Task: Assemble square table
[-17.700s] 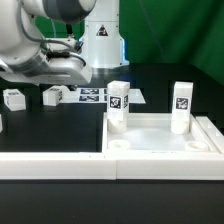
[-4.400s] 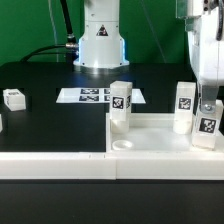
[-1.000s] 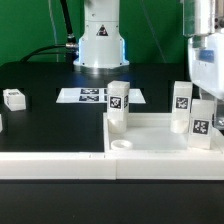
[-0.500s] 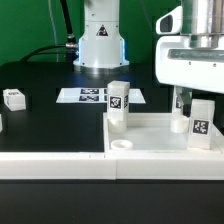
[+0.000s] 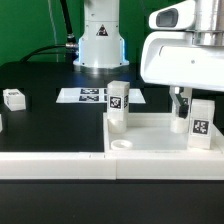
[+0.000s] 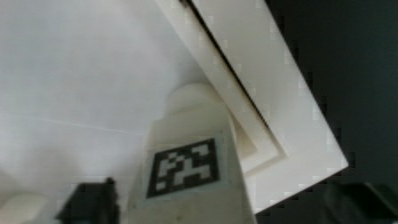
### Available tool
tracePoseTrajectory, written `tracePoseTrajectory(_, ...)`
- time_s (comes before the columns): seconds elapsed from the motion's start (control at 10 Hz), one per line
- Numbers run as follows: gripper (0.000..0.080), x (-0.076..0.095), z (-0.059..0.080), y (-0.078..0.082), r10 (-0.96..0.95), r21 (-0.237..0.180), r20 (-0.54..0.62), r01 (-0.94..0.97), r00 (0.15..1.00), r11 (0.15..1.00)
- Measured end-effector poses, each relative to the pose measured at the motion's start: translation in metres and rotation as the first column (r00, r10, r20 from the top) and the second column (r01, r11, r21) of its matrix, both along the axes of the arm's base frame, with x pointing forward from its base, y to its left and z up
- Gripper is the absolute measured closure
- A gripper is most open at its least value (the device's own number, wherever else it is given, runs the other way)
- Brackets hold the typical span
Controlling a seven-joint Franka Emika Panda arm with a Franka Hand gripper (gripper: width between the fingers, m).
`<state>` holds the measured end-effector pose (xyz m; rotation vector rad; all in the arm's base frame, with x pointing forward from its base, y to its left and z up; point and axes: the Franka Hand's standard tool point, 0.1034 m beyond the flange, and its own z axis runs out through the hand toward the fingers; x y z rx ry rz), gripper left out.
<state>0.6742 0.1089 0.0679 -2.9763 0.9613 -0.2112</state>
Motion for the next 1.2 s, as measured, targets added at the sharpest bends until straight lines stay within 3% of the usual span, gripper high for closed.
tracePoseTrajectory(0.1,0.0386,0.0000,0.0000,-0.0003,0.001,-0.001,0.000,-0.001,1.000,1.000)
tracePoseTrajectory(0.2,0.0386,0.0000,0.0000,-0.0001,-0.041,0.006,0.001,0.041,0.999,0.999)
tracePoseTrajectory(0.3,0.0508,0.0000,-0.0001,-0.0001,-0.106,0.015,0.003,0.106,0.994,0.994)
tracePoseTrajectory(0.6,0.0508,0.0002,0.0001,-0.0007,-0.321,0.046,0.004,0.321,0.947,0.946)
tracePoseTrajectory(0.8,0.0508,0.0001,-0.0012,-0.0005,-0.587,0.087,-0.007,0.585,0.809,0.806)
tracePoseTrajectory(1.0,0.0508,0.0013,-0.0022,0.0019,-0.796,0.152,-0.048,0.792,0.604,0.592)
tracePoseTrajectory(1.1,0.0508,0.0020,-0.0025,0.0015,-0.883,0.194,-0.091,0.878,0.461,0.438)
tracePoseTrajectory(1.2,0.0508,0.0015,-0.0025,0.0009,-0.896,0.204,-0.099,0.890,0.433,0.408)
